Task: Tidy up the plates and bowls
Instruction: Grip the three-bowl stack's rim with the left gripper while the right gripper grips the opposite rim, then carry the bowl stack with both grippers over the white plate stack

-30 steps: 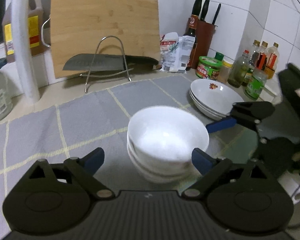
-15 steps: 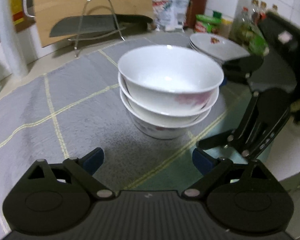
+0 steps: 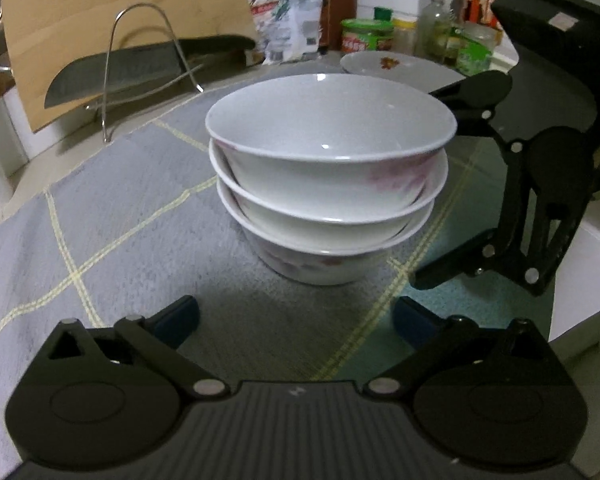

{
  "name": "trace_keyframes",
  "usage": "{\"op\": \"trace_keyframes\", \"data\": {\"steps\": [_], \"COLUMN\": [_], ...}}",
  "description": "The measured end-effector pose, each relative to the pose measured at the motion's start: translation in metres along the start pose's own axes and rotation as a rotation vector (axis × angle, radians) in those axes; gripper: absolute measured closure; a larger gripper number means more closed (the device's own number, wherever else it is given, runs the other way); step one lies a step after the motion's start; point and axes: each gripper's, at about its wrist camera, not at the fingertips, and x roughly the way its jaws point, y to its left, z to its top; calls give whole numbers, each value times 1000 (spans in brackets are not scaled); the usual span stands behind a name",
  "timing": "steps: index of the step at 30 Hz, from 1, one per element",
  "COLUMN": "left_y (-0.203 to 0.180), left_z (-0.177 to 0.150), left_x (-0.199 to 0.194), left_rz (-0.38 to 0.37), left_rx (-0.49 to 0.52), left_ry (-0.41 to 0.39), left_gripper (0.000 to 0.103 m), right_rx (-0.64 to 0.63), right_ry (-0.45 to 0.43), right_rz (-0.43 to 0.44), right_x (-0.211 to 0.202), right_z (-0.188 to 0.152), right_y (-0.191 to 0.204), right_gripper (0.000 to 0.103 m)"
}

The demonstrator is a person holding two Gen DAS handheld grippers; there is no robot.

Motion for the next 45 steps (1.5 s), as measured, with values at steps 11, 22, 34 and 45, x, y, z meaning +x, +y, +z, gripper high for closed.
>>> {"op": "trace_keyframes", "data": {"steps": [11, 22, 34, 45], "left_y": [6, 8, 12, 19], "left_z": [8, 30, 41, 49], "left_x": [3, -3, -3, 2], "left_rz": [-34, -119, -207, -253], "left_rx": [49, 124, 212, 241], "left_ry": [-4, -17, 8, 48], "left_gripper": [1, 4, 14, 15], "right_rx": [-80, -285, -351, -333], "right_ry": [5, -44, 4, 8], "right_rz": [22, 178, 245, 265], "right_x": [6, -2, 3, 0], "right_z": [11, 28, 37, 37], "right_y": [0, -14, -21, -22], "right_gripper": [0, 1, 14, 21]}}
